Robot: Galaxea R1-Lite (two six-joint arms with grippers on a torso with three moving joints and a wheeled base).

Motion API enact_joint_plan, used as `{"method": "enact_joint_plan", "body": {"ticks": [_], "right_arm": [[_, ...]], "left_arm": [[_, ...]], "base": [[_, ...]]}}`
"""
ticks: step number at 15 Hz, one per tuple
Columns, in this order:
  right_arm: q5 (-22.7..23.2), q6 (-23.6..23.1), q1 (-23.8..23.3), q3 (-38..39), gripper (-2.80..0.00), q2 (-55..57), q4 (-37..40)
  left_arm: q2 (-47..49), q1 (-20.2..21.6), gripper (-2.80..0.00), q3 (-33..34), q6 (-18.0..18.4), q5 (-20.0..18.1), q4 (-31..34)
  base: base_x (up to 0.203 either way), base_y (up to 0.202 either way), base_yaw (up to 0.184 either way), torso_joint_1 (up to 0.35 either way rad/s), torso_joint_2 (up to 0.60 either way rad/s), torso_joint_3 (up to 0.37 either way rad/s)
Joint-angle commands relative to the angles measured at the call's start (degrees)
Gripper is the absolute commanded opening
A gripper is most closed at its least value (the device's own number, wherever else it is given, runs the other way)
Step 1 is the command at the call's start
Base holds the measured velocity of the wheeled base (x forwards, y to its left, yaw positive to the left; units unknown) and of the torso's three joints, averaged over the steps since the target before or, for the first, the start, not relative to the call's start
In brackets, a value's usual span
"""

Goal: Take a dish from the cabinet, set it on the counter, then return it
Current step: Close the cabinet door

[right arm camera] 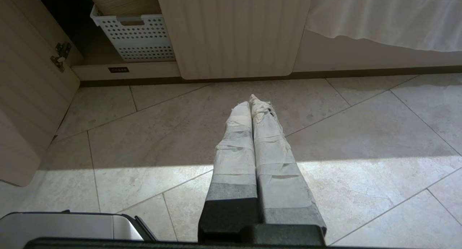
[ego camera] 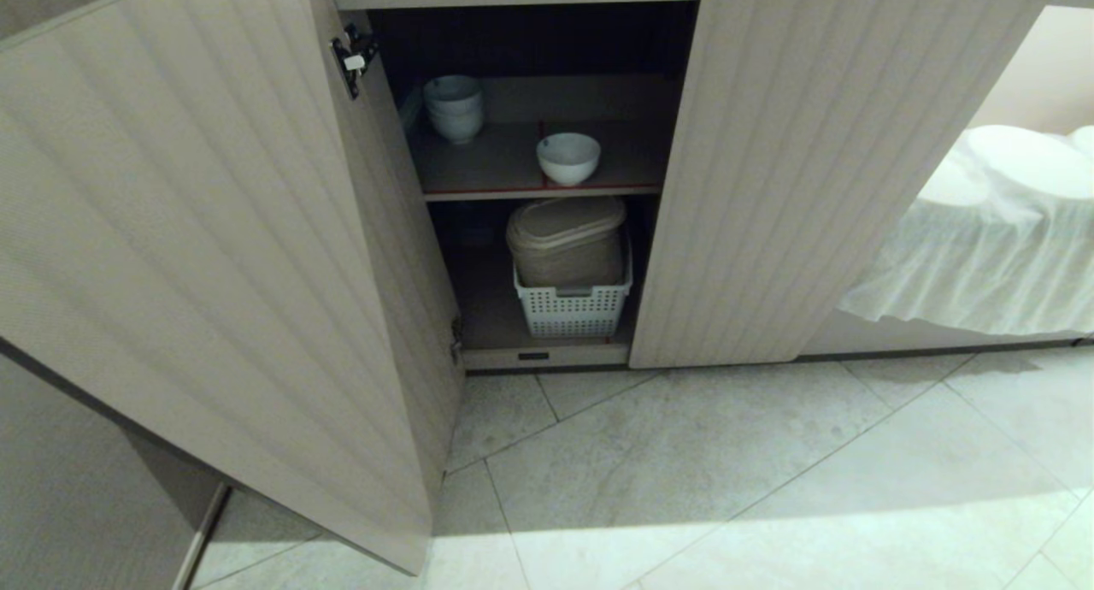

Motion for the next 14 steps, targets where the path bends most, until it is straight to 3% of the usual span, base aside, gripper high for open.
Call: {"method": "enact_joint_plan", "body": {"ticks": [1, 5, 10, 14], "right_arm": [[0.0, 0.0, 0.0, 0.0, -2.8, 0.0, 0.0], [0.0, 0.0, 0.0, 0.0, -2.8, 0.0, 0.0], [0.0, 0.0, 0.0, 0.0, -2.8, 0.0, 0.0], [0.0, 0.0, 0.0, 0.0, -2.8, 0.0, 0.0]], "left_arm": [[-0.2, 5.4, -2.8, 0.1, -5.5, -12.2, -2.2], [-1.0, 5.4, -2.8, 1.4, -12.1, -17.8, -8.0], [-6.2, 1.4, -2.8, 2.4, -20.6, -18.6, -8.4], [-7.8, -4.1, -2.8, 3.2, -21.0, -18.6, -8.4]], "base": [[0.0, 0.0, 0.0, 0.0, 0.0, 0.0], [0.0, 0.0, 0.0, 0.0, 0.0, 0.0], [0.0, 0.0, 0.0, 0.0, 0.0, 0.0], [0.0, 0.0, 0.0, 0.0, 0.0, 0.0]]}}
